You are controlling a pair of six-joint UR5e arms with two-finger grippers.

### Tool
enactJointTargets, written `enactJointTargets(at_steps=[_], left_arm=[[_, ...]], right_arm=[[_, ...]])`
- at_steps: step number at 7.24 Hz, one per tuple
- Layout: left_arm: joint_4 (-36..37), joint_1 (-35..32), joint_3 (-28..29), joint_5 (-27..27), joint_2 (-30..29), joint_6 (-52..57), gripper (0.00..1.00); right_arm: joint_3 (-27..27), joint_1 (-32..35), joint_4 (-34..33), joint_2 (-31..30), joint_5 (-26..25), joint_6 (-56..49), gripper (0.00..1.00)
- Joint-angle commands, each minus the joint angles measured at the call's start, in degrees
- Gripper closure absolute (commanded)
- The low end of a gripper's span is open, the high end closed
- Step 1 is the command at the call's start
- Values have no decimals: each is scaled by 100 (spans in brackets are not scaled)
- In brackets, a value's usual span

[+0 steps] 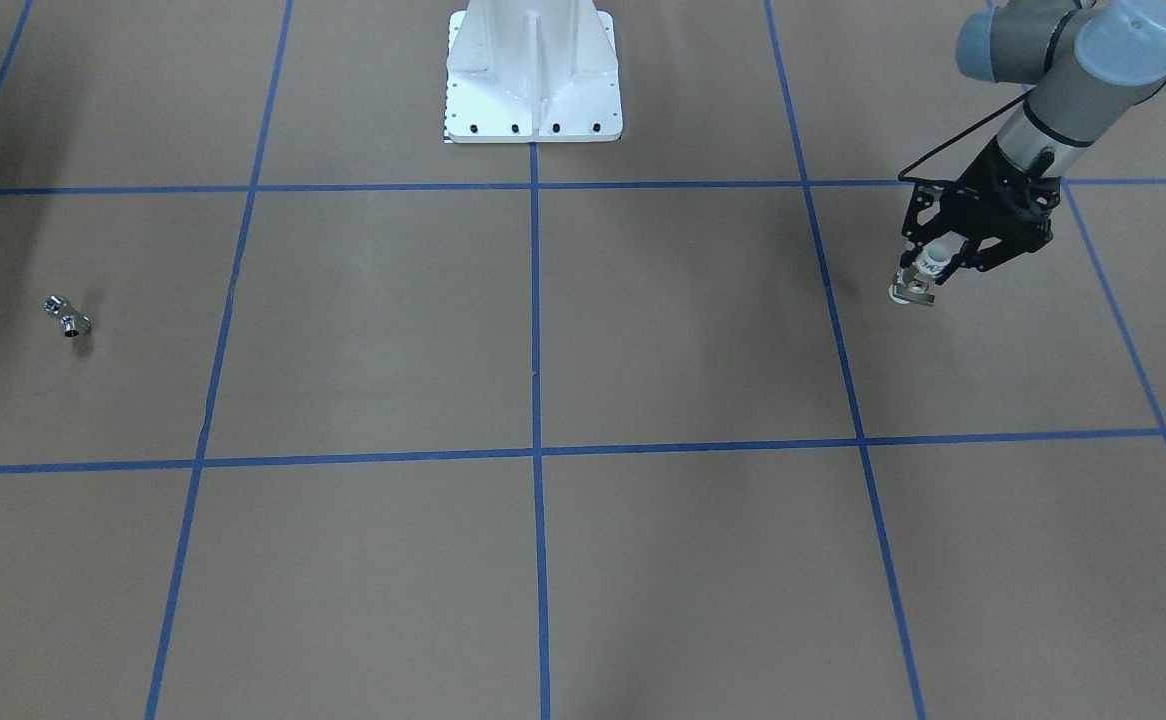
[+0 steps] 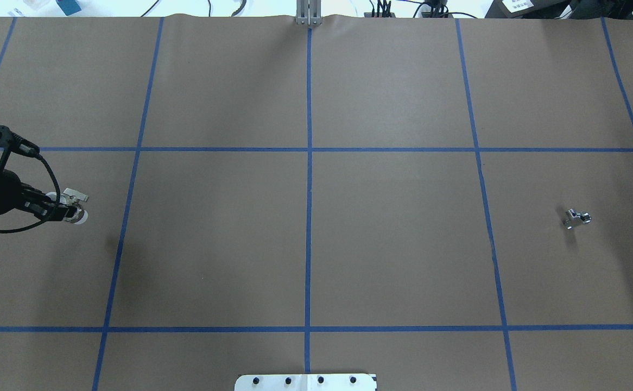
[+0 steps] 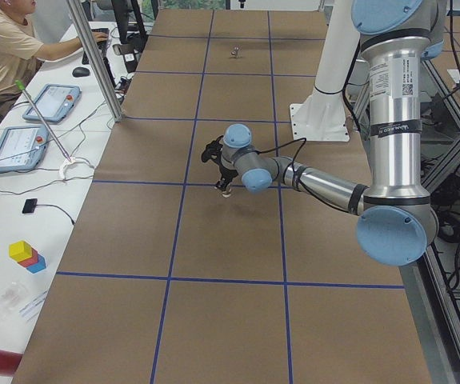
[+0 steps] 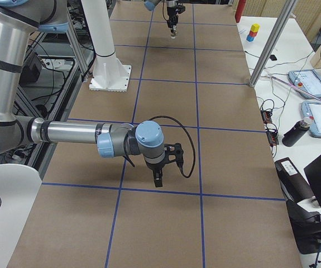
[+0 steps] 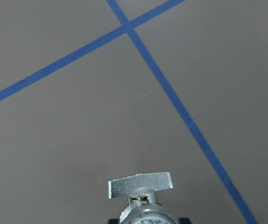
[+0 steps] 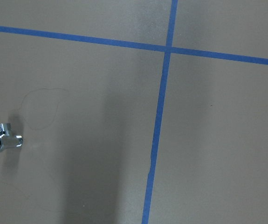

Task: Assemble PPR valve and pipe with both arms
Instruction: 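Carry the valve with the left gripper to the table center and set it upright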

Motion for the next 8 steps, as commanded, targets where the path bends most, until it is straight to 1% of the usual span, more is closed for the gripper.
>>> enactJointTargets(at_steps=[1,2,3,4,5,6,8], left_arm=[[770,90,-203,45,-924,-1033,100],[1548,203,-203,71,-1644,-1221,100],[2339,448,-194,306,-2330,-1492,100],[2791,868,-116,561,-2876,-1721,100],[3022,1194,181,781,-3482,-2298,100],[3024,1406,549,992,-3897,-2512,100],[3015,1636,1524,1292,-4732,-2760,100]], right_arm=[[-14,0,-2,0,0,0,0],[-14,0,-2,0,0,0,0],[-14,0,-2,0,0,0,0],[-23,0,-2,0,0,9,0],[-32,0,-2,0,0,9,0],[-32,0,-2,0,0,9,0],[-32,0,-2,0,0,9,0]])
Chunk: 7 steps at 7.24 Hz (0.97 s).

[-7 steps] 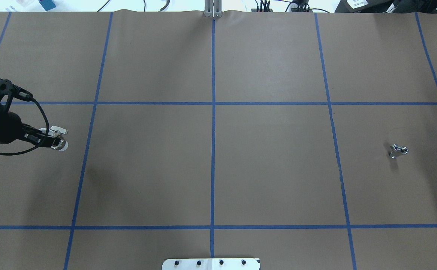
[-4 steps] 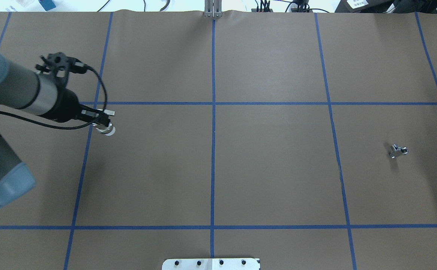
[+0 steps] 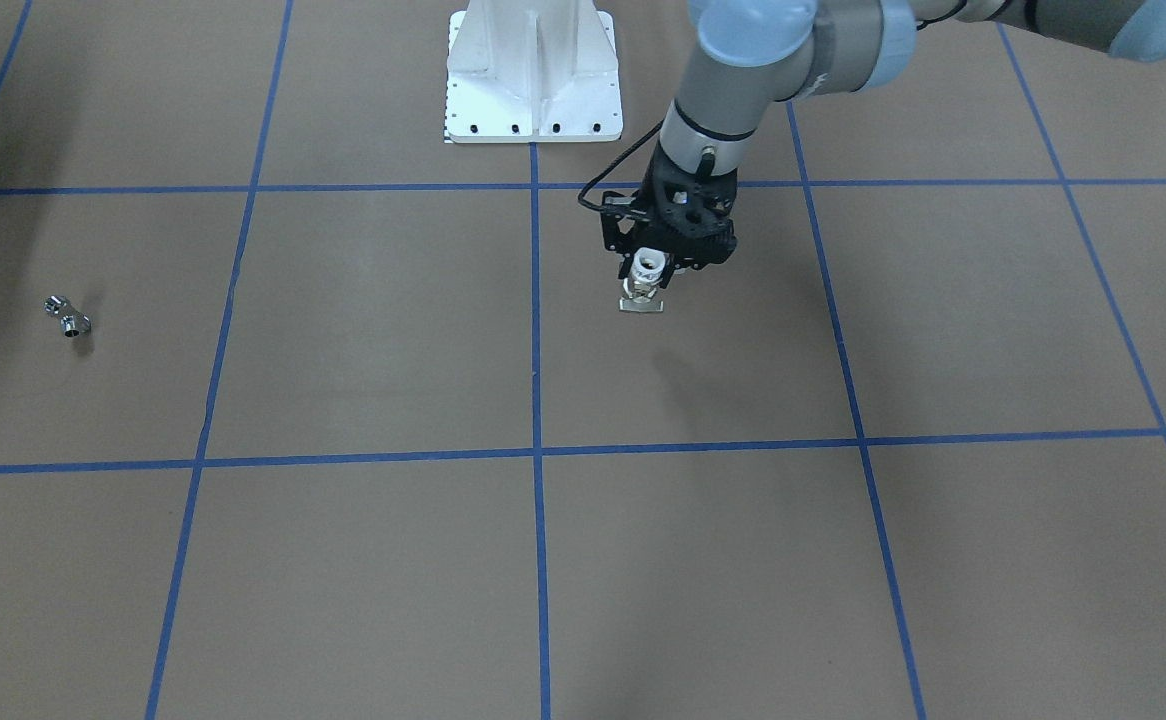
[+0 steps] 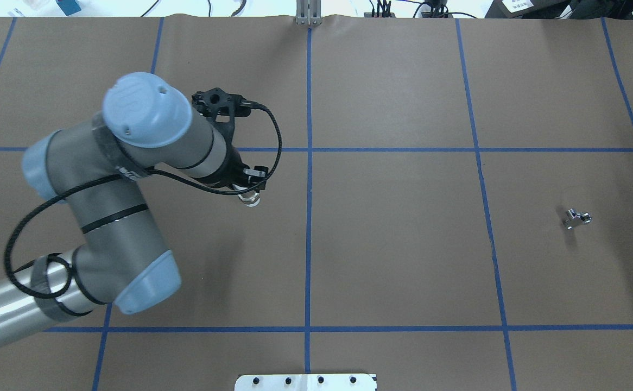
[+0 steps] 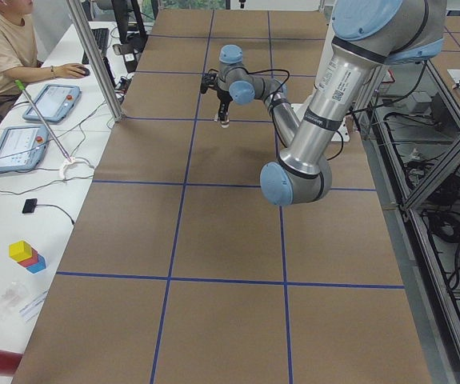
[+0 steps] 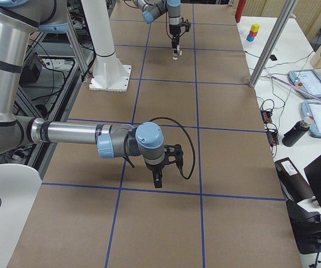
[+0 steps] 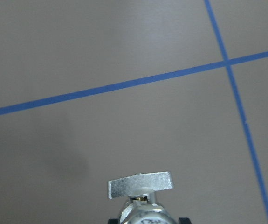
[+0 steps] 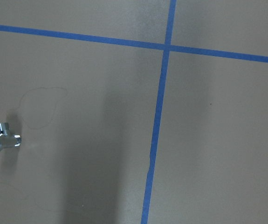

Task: Assemble PPR valve and pipe with both arms
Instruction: 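Carry the valve with the left gripper to the table center and set it upright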

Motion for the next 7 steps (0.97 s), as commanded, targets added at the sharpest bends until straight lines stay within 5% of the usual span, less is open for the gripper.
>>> enactJointTargets(at_steps=[1,7], left_arm=[[-40,227,963,290,-784,-343,100],[-365,658,1485,730,-1032,-433,100]], right_arm=[[-1,0,0,0,0,0,0],[-10,0,0,0,0,0,0]])
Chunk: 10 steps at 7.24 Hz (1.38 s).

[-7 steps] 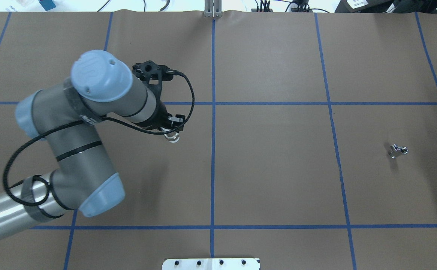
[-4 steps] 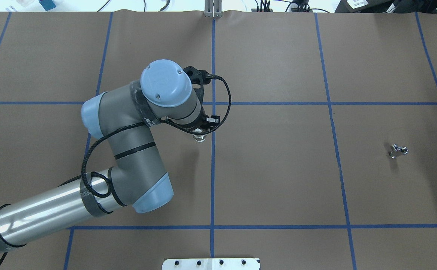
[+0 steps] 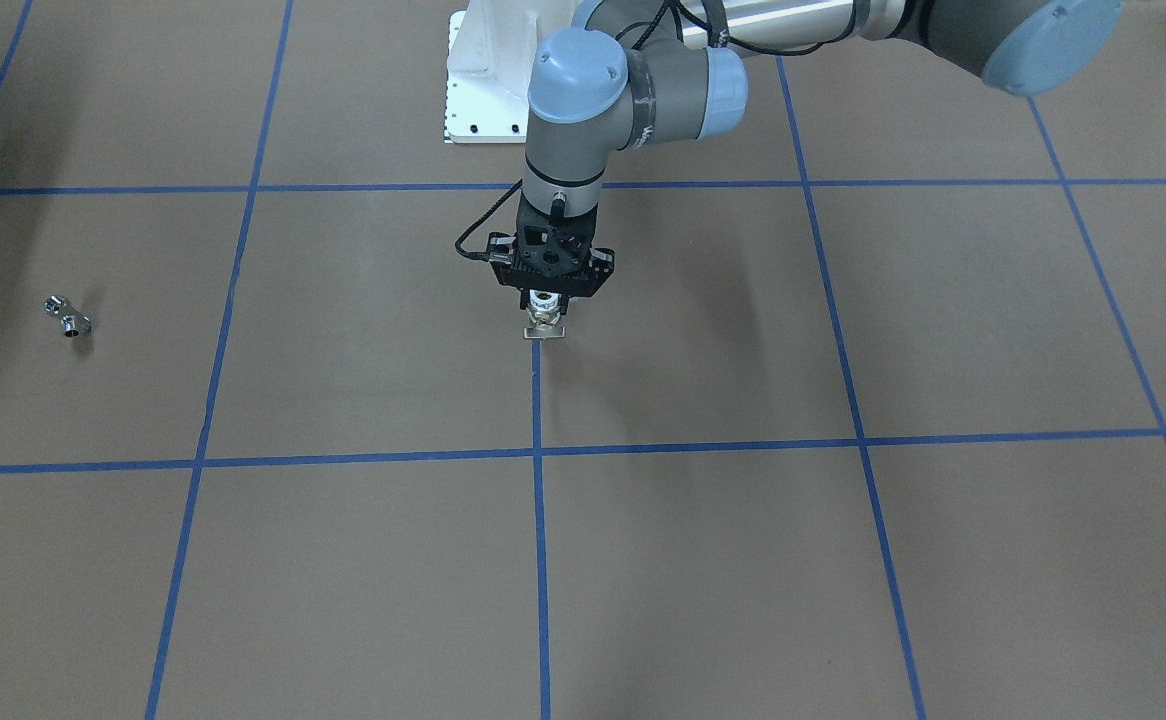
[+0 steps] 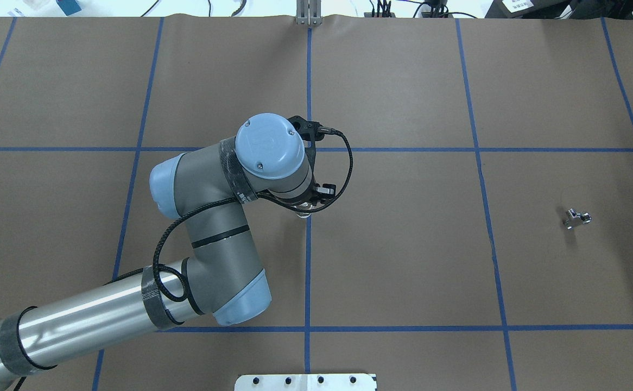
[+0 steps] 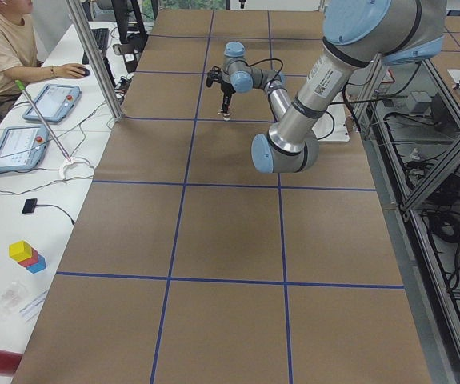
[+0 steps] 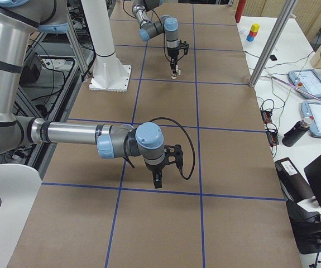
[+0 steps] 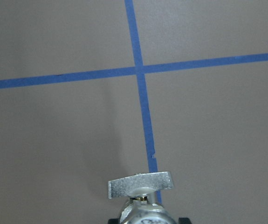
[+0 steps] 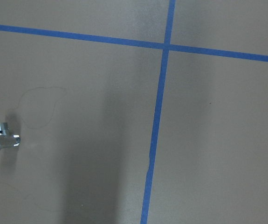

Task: Assemble PPR valve and pipe with both arms
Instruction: 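Carry the valve with the left gripper to the table center and set it upright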

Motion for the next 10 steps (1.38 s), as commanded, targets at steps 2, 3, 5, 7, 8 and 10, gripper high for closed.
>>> enactJointTargets(at_steps=[2,3,5,7,8,10], left_arm=[[-131,60,188,81,-38,10,84],[-157,69,188,81,-38,18,63],[-314,147,197,125,-12,36,8],[-369,201,188,283,-12,54,1],[-342,192,40,275,-3,71,0],[-107,9,-538,240,101,71,0]], right_arm=[[-3,0,0,0,0,0,0],[-3,0,0,0,0,0,0],[-3,0,0,0,-9,0,0],[-3,0,0,0,0,0,0],[6,0,0,9,0,9,0],[14,0,0,35,9,9,0]])
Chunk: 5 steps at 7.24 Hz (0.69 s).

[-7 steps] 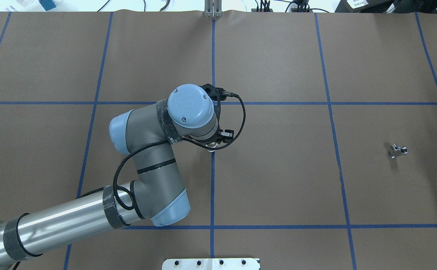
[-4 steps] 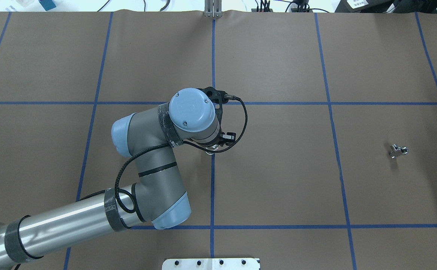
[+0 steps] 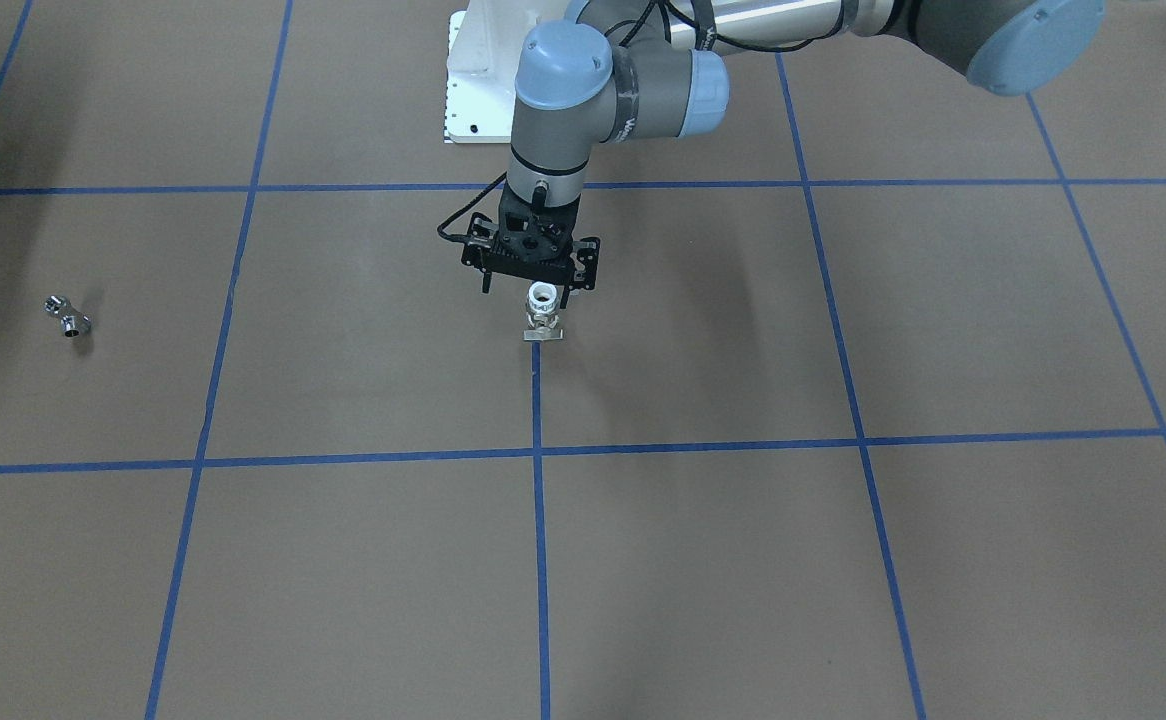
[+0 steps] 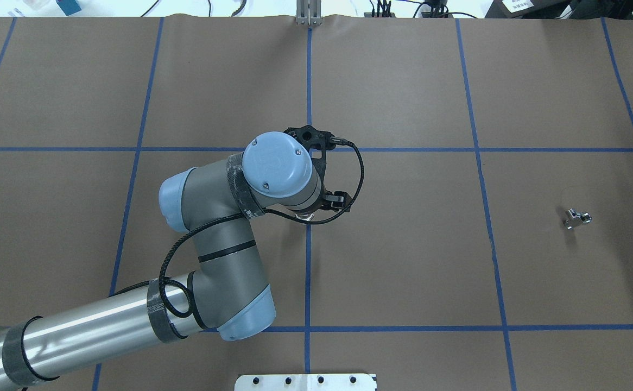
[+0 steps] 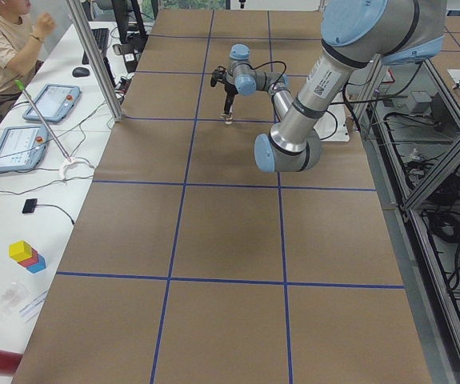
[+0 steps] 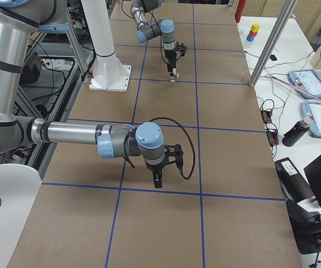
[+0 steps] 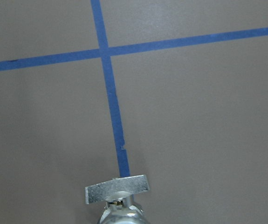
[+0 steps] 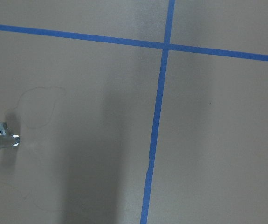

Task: Assemble PPR valve and pipe with both arms
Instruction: 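Carry the valve with the left gripper to the table center and set it upright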

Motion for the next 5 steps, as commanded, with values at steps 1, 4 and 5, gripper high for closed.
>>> enactJointTargets(at_steps=[1,4,5], left_arm=[[678,-221,-1088,-31,283,255,0],[1870,-712,-1860,-40,765,1617,0],[1548,-827,-1886,-57,1064,2194,0]], right_arm=[[40,0,0,24,50,5,0],[225,316,0,16,298,14,0],[146,325,0,68,-42,-4,0]])
